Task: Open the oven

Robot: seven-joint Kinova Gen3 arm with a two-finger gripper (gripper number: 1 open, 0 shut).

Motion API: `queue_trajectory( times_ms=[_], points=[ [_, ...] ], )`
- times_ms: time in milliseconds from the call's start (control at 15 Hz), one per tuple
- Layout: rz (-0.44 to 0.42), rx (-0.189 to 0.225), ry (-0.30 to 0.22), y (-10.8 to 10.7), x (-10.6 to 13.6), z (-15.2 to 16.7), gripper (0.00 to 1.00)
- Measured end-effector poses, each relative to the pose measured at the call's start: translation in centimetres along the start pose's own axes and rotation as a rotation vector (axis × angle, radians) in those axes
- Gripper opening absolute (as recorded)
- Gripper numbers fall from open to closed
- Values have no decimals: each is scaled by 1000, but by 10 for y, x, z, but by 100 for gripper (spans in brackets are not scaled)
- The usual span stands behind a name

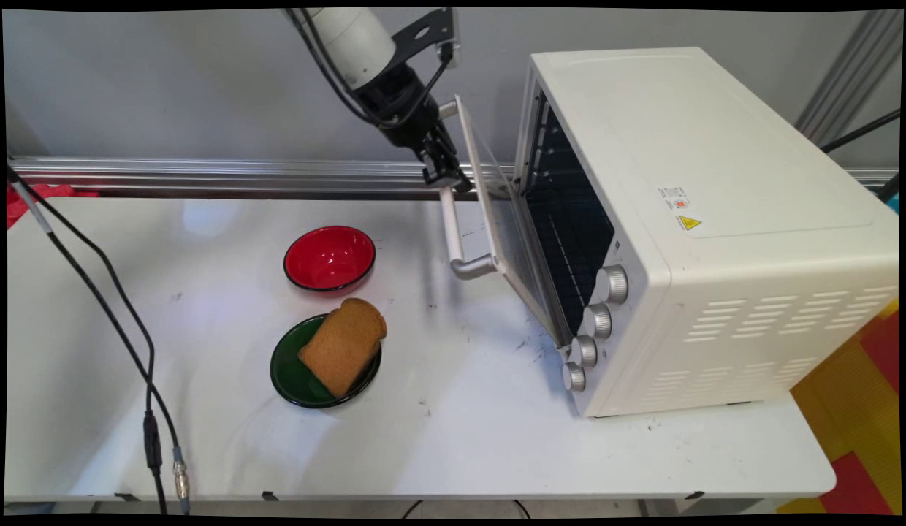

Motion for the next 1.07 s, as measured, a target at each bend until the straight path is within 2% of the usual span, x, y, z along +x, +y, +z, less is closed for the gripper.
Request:
queue_trajectory(
  times_ms=[267,1067],
  points=[
    [-1,0,0,-2,-22,8,0],
    [-9,-29,42,-7,-100,38,0]
  ],
)
